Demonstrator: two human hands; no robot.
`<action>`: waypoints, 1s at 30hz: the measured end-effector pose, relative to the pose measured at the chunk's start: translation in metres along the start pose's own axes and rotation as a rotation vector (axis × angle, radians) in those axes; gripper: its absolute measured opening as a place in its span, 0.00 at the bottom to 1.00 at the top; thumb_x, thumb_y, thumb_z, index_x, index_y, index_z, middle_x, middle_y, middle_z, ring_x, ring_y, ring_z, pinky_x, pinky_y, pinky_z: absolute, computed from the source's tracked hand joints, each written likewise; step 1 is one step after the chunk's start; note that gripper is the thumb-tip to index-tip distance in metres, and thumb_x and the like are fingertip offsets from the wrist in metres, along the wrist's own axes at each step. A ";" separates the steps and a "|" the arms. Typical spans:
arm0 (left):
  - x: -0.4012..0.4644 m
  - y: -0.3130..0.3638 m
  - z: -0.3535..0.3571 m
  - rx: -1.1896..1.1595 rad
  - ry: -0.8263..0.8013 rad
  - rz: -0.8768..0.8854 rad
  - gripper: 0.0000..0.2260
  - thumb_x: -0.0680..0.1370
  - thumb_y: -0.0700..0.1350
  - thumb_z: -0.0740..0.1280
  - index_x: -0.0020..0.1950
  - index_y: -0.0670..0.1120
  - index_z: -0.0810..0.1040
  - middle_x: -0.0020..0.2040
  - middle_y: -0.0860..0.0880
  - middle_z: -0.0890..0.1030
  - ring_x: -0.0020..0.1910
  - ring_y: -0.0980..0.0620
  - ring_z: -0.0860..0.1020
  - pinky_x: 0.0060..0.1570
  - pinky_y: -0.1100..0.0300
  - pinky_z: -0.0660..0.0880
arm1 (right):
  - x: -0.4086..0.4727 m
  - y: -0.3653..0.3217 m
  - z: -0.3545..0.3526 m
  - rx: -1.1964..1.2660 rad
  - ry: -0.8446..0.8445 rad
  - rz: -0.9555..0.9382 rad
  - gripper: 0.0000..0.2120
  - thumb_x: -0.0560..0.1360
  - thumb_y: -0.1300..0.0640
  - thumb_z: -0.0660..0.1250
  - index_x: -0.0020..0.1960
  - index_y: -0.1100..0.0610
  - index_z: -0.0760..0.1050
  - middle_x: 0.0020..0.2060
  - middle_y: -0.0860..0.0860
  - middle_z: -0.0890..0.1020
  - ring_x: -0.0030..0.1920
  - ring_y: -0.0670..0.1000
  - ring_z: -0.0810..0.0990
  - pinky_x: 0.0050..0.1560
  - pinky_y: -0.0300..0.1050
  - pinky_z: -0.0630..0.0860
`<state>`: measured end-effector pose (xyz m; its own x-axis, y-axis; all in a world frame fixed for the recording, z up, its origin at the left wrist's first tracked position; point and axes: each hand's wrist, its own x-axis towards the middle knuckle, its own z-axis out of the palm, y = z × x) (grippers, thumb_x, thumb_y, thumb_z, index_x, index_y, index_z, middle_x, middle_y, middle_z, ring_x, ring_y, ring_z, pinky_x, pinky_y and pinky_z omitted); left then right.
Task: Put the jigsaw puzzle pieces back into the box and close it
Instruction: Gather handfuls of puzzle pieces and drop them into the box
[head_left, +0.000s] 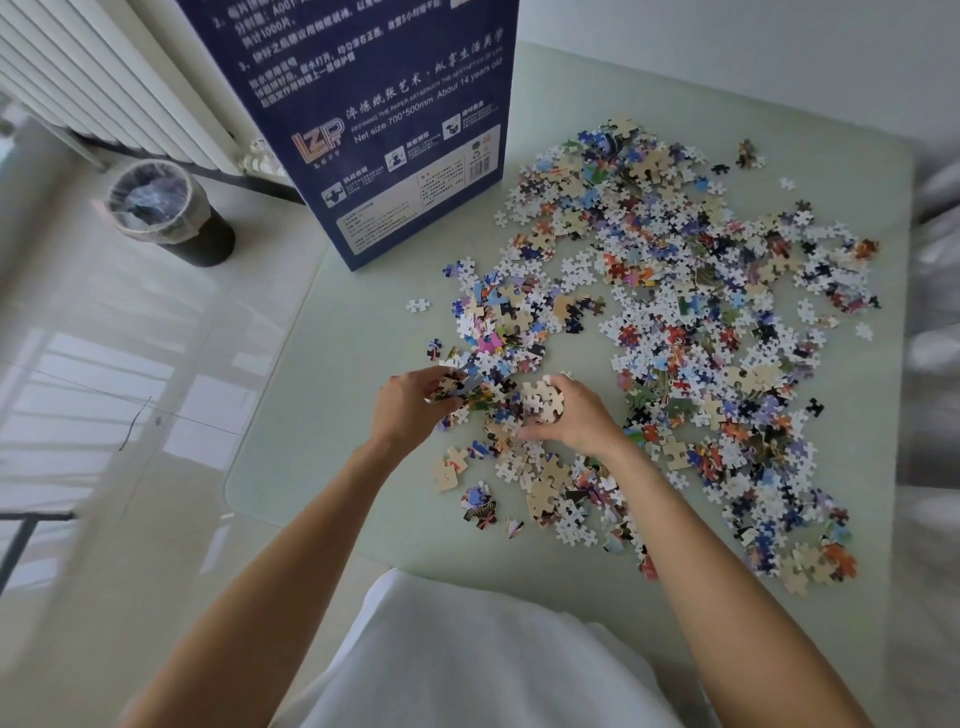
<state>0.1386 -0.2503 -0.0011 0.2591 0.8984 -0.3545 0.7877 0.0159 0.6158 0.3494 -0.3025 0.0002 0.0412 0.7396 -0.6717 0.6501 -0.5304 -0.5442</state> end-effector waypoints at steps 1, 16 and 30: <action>0.002 -0.001 0.002 0.001 -0.012 0.001 0.17 0.73 0.44 0.72 0.61 0.47 0.78 0.52 0.48 0.83 0.49 0.50 0.81 0.45 0.64 0.73 | 0.001 -0.001 0.000 -0.024 -0.027 0.006 0.42 0.66 0.53 0.76 0.72 0.59 0.57 0.70 0.57 0.64 0.69 0.56 0.64 0.66 0.47 0.63; 0.004 -0.019 0.015 -0.038 -0.013 -0.034 0.17 0.73 0.46 0.72 0.61 0.49 0.78 0.49 0.46 0.84 0.45 0.47 0.81 0.46 0.55 0.78 | 0.004 -0.030 0.046 -0.293 0.257 -0.015 0.35 0.68 0.44 0.72 0.66 0.60 0.64 0.59 0.55 0.76 0.55 0.54 0.77 0.48 0.46 0.75; 0.003 -0.023 0.019 -0.124 -0.008 -0.059 0.17 0.73 0.48 0.72 0.61 0.49 0.78 0.49 0.46 0.84 0.45 0.48 0.81 0.45 0.56 0.78 | 0.007 -0.035 0.071 -0.208 0.405 0.042 0.22 0.71 0.49 0.72 0.59 0.58 0.71 0.54 0.54 0.80 0.51 0.56 0.79 0.42 0.44 0.72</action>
<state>0.1321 -0.2566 -0.0293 0.2194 0.8908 -0.3980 0.7265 0.1231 0.6761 0.2735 -0.3080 -0.0210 0.3373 0.8438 -0.4174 0.7785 -0.4993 -0.3804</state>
